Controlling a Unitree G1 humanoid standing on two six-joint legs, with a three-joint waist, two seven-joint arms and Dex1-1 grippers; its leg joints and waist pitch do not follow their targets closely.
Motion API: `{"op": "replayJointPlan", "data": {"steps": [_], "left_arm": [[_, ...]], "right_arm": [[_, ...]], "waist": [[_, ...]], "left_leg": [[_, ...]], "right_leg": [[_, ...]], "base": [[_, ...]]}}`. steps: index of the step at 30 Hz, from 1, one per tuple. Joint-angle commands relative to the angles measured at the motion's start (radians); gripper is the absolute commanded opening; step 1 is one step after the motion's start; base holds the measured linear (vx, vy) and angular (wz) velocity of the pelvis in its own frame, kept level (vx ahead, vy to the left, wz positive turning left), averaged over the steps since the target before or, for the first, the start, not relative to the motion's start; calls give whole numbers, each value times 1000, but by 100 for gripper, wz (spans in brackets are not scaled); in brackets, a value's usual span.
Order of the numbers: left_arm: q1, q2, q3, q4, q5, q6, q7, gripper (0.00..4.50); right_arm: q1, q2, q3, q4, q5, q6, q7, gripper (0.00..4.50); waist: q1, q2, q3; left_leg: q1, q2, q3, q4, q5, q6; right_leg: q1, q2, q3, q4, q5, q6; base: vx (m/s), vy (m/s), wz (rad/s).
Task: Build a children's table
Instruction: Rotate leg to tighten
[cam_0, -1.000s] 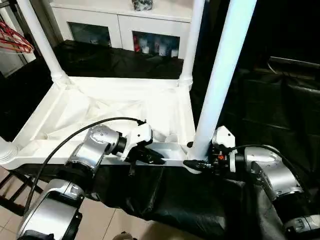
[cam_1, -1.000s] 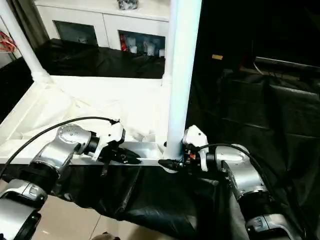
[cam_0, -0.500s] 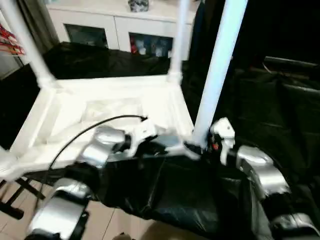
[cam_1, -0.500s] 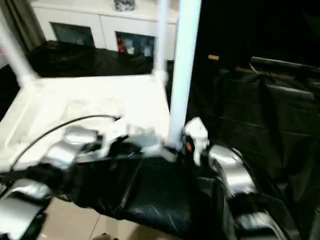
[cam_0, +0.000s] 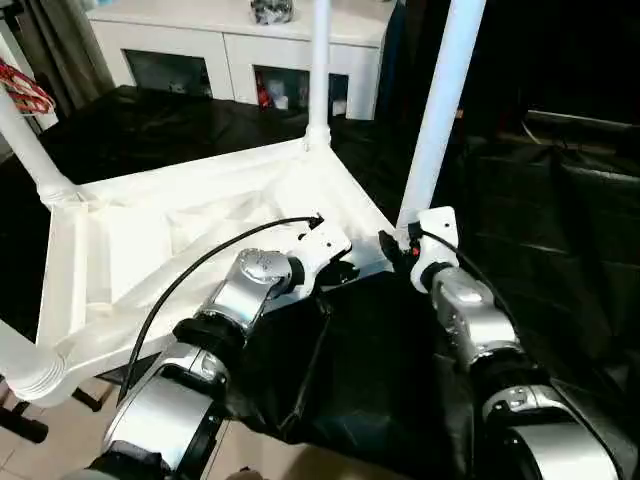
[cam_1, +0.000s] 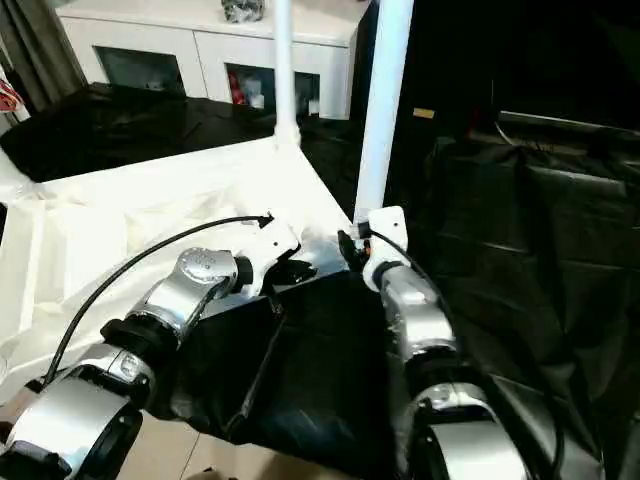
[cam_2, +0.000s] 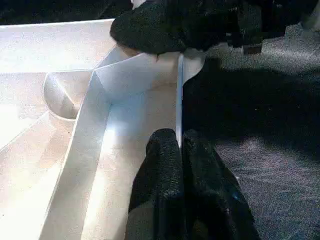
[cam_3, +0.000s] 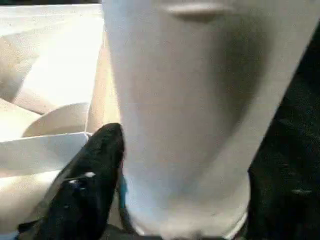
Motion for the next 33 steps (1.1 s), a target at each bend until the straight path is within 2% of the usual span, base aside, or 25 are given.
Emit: {"op": "replayJointPlan", "data": {"steps": [1, 5, 8, 13, 18, 21, 24, 27, 33], "left_arm": [[-13, -49, 0, -22, -45, -63, -20, 0], [11, -9, -10, -54, -61, -82, -119, 0], [36, 51, -25, -85, -72, -102, -234, 0], [48, 98, -20, -108, -99, -99, -339, 0], [50, 141, -17, -113, -110, -103, -415, 0], [49, 149, -17, -113, -112, -102, -428, 0], [54, 186, -16, -122, -119, -102, -495, 0], [55, 207, -14, -123, -123, -102, -533, 0], [53, 212, -11, -121, -128, -102, -541, 0]], "right_arm": [[-11, 63, 66, 21, 4, -1, 102, 377], [0, 14, 80, -7, 22, -23, 238, 377], [50, -76, 164, -75, 11, -47, 462, 377], [115, -163, 209, -181, 53, -33, 693, 377], [175, -241, 249, -300, 98, 9, 886, 377], [184, -256, 258, -319, 103, 18, 916, 377], [220, -315, 296, -398, 115, 56, 1018, 377], [237, -343, 311, -436, 115, 80, 1061, 344], [254, -339, 310, -460, 121, 100, 1063, 304]], "waist": [[-1, -10, -61], [-5, -15, -63], [-2, -14, -61], [13, -12, -59], [19, -15, -58], [25, -16, -59], [34, -14, -60], [38, -13, -61], [40, -13, -60]], "left_leg": [[-1, 25, -8, -56, -174, 51], [-8, 23, -6, -52, -158, 71], [-11, 26, -5, -50, -136, 95], [-5, 33, -3, -50, -174, 93], [-2, 34, -4, -51, -195, 87], [-5, 34, -4, -51, -178, 88], [-4, 33, -6, -51, -167, 86], [-5, 34, -5, -50, -167, 92], [-4, 34, -6, -51, -176, 71]], "right_leg": [[58, -83, 49, -79, -177, -184], [64, -84, 49, -74, -134, -195], [63, -82, 45, -73, -114, -204], [57, -82, 46, -77, -171, -195], [55, -81, 46, -79, -200, -193], [55, -83, 46, -77, -193, -187], [56, -80, 45, -78, -189, -178], [54, -81, 46, -76, -167, -183], [54, -83, 45, -78, -196, -180]], "base": [[0, 0, 0], [0, 0, 0], [0, 0, 0], [0, 0, 0], [0, 0, 0], [0, 0, 0], [0, 0, 0], [0, 0, 0], [0, 0, 0]]}}
